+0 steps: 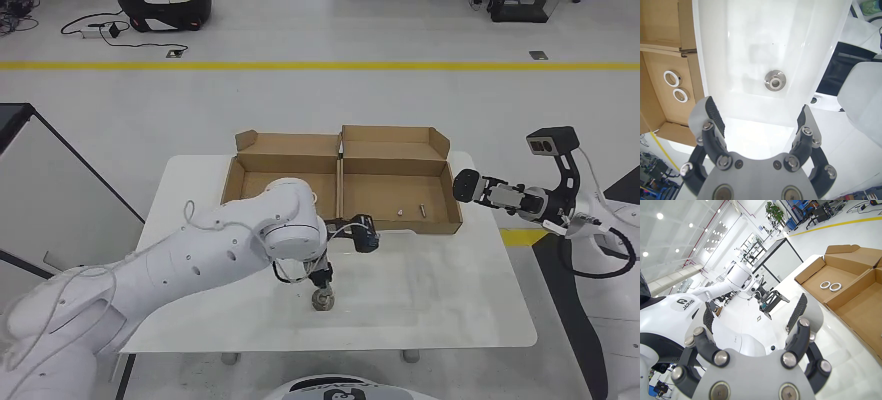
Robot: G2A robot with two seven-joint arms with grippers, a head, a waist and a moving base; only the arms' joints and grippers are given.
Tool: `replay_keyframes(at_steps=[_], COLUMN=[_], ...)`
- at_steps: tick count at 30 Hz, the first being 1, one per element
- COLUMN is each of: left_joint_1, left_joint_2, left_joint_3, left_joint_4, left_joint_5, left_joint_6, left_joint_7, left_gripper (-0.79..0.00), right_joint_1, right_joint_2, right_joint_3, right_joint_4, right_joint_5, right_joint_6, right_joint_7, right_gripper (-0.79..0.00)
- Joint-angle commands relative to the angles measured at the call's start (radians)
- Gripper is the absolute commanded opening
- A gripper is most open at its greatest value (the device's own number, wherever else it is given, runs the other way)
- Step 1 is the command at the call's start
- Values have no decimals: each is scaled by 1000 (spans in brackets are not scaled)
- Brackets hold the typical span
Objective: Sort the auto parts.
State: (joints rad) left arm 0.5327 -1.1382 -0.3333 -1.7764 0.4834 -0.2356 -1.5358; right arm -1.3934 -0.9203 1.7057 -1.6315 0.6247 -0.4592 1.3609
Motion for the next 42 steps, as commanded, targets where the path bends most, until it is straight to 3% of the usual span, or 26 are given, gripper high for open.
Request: replay_keyframes(at_steps=[1,4,10,14,34,42], left_joint_1=[-32,-64,-80,-67,28,42], left_joint_2=[-10,-23,-39,-46,-51,-55], left_joint_3=[38,74,99,106,147,163], left_joint_4=[19,33,45,48,97,118], left_joint_5=[-26,-50,-53,-39,42,51], left_joint_6=[6,11,1,-29,-130,-143], left_joint_7=[0,0,0,19,81,94], left_gripper=[0,0,-129,-163,-154,-234], right_joint_1=[0,0,0,0,0,0], right_joint_2=[0,0,0,0,0,0], right_joint_3=[0,0,0,0,0,0], right_joint_4=[0,0,0,0,0,0], right_joint_5=[0,0,0,0,0,0], right_joint_6=[0,0,0,0,0,0], right_joint_7=[0,0,0,0,0,0], right_gripper=[0,0,0,0,0,0])
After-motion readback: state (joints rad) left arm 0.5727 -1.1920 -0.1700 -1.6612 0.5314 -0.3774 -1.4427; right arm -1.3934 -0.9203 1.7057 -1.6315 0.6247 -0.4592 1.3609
